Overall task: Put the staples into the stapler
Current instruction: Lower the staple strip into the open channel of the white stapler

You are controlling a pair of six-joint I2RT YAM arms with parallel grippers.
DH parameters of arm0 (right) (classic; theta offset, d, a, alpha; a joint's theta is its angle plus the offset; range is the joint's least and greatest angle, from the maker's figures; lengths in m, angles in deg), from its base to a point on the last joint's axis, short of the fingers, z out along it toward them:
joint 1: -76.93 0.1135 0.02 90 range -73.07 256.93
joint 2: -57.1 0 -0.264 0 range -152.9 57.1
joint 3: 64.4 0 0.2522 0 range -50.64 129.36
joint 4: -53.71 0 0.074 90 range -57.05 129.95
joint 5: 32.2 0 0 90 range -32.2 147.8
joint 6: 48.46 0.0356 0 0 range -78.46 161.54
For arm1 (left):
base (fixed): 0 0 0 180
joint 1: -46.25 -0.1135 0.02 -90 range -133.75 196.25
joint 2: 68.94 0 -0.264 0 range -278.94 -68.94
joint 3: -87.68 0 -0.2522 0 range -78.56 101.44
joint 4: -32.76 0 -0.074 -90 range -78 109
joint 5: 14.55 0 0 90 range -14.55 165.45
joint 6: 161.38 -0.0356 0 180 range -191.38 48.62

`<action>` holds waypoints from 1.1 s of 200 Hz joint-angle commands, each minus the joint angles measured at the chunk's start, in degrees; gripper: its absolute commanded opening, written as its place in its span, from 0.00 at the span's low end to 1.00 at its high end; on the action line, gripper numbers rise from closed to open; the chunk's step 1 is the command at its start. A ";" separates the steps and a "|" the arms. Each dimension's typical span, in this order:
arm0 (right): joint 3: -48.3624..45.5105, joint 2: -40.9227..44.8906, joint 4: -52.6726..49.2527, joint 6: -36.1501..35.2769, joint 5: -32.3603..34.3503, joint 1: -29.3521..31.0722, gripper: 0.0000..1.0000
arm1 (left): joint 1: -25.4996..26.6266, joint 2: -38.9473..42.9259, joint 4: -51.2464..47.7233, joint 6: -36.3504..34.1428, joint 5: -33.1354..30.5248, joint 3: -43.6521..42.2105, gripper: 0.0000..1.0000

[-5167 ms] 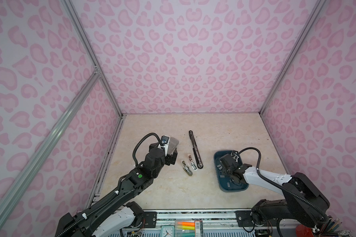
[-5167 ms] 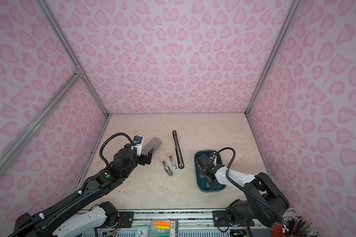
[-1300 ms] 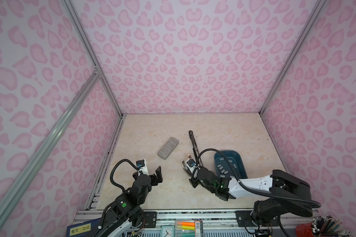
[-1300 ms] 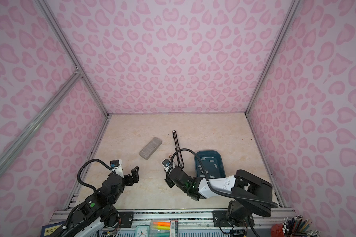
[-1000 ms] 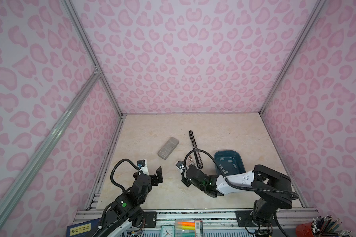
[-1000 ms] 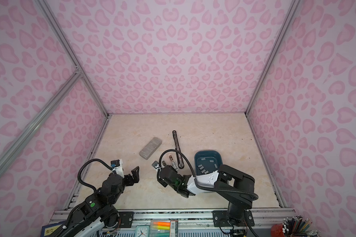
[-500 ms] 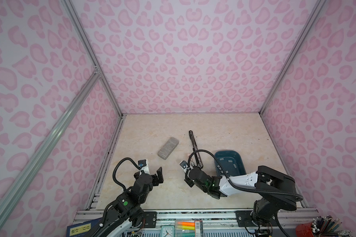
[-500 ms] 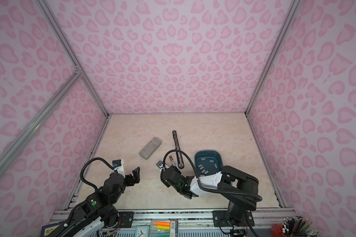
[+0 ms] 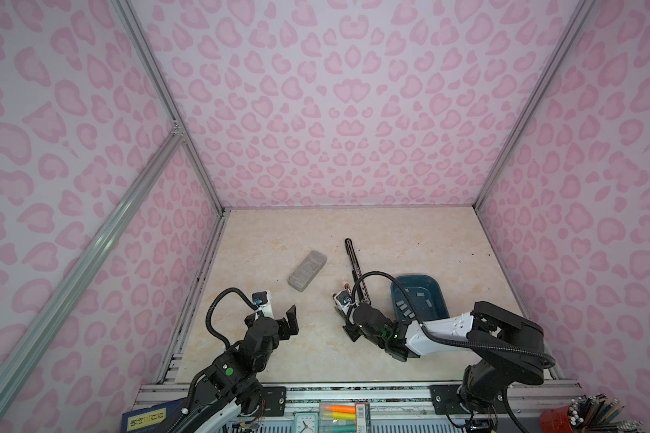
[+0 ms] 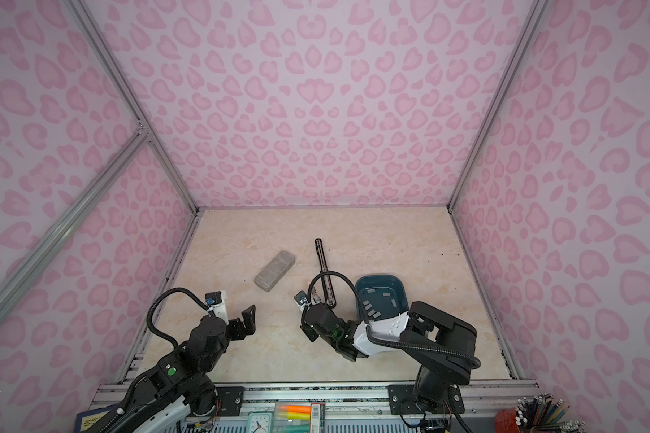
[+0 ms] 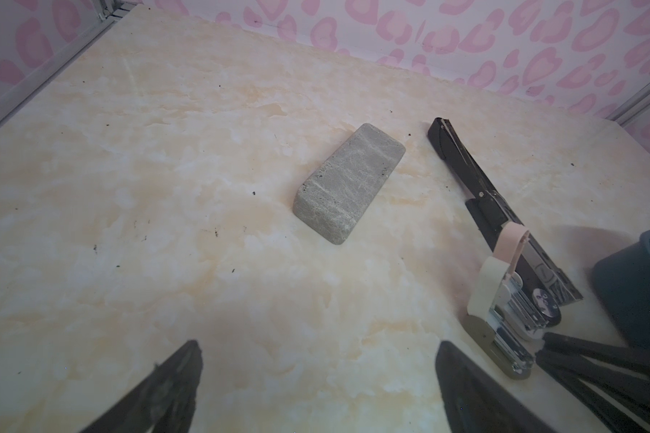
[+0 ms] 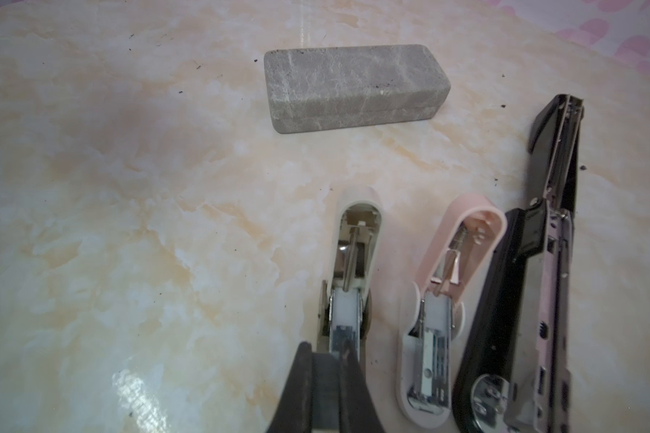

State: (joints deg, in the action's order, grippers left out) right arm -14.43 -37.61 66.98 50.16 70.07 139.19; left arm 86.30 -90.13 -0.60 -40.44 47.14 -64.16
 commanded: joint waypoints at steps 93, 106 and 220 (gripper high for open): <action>-0.52 -2.49 4.88 0.30 -3.78 -1.61 0.00 | 0.16 -1.22 2.00 0.78 -0.46 1.00 0.98; -0.61 -2.61 5.05 0.23 -3.75 -1.76 0.00 | 0.22 -1.31 2.02 0.71 -0.42 1.08 0.98; -0.07 -3.84 5.25 -0.18 -5.07 -3.01 0.00 | 4.06 -5.37 6.26 -3.15 1.69 1.21 0.98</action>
State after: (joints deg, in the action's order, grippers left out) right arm -14.76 -40.94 70.56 50.36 65.24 136.29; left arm 89.89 -93.85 3.32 -43.04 50.02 -63.79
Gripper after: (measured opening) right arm 0.101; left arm 0.980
